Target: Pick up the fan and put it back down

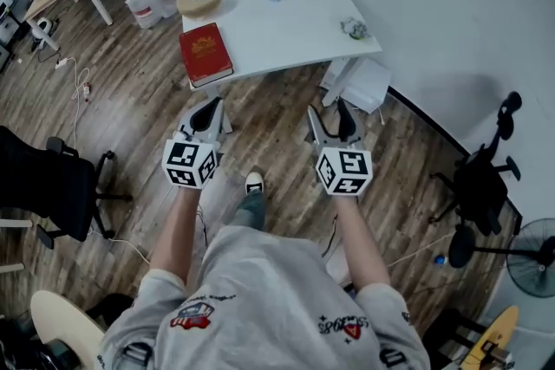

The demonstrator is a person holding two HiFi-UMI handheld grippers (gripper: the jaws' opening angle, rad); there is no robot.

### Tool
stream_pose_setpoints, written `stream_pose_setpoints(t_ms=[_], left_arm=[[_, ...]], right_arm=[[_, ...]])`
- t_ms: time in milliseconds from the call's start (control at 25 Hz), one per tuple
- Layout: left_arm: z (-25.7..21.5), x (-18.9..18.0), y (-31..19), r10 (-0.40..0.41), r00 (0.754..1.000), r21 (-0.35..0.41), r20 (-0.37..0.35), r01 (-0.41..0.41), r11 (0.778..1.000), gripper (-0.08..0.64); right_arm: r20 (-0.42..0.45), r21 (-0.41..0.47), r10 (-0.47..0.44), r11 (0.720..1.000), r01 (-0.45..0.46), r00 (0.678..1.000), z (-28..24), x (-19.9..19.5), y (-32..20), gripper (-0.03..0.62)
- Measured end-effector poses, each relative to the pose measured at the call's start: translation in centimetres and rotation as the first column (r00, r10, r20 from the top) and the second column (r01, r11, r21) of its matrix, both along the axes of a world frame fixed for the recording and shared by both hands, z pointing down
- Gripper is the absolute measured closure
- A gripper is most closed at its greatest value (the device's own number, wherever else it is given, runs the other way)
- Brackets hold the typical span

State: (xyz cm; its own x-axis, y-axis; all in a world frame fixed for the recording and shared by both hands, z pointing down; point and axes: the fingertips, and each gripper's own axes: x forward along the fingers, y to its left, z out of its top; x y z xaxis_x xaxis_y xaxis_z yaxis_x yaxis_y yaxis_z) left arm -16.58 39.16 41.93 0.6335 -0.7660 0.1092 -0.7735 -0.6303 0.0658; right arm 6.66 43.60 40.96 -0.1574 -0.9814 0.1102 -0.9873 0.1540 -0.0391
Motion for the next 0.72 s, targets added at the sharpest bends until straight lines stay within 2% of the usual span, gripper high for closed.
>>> stream_pose_setpoints(t_ms=[360, 600, 720], left_arm=[[0.1, 2.3, -16.3, 0.042, 0.999, 0.004, 0.024, -0.042, 0.999, 0.555], [0.8, 2.4, -23.1, 0.06, 0.998, -0.016, 0.034, -0.059, 0.998, 0.555], [1.5, 2.5, -26.0, 0.056, 0.998, -0.035, 0.035, -0.055, 0.998, 0.555]], right_arm=[[-0.005, -0.002, 0.019, 1.0, -0.019, 1.0, -1.2, 1.0, -16.6, 0.308], [-0.011, -0.025, -0.001, 1.0, 0.001, 1.0, -0.3, -0.4, -24.0, 0.31], [0.006, -0.039, 0.003, 0.999, -0.003, 1.0, 0.3, 0.2, -27.1, 0.31]])
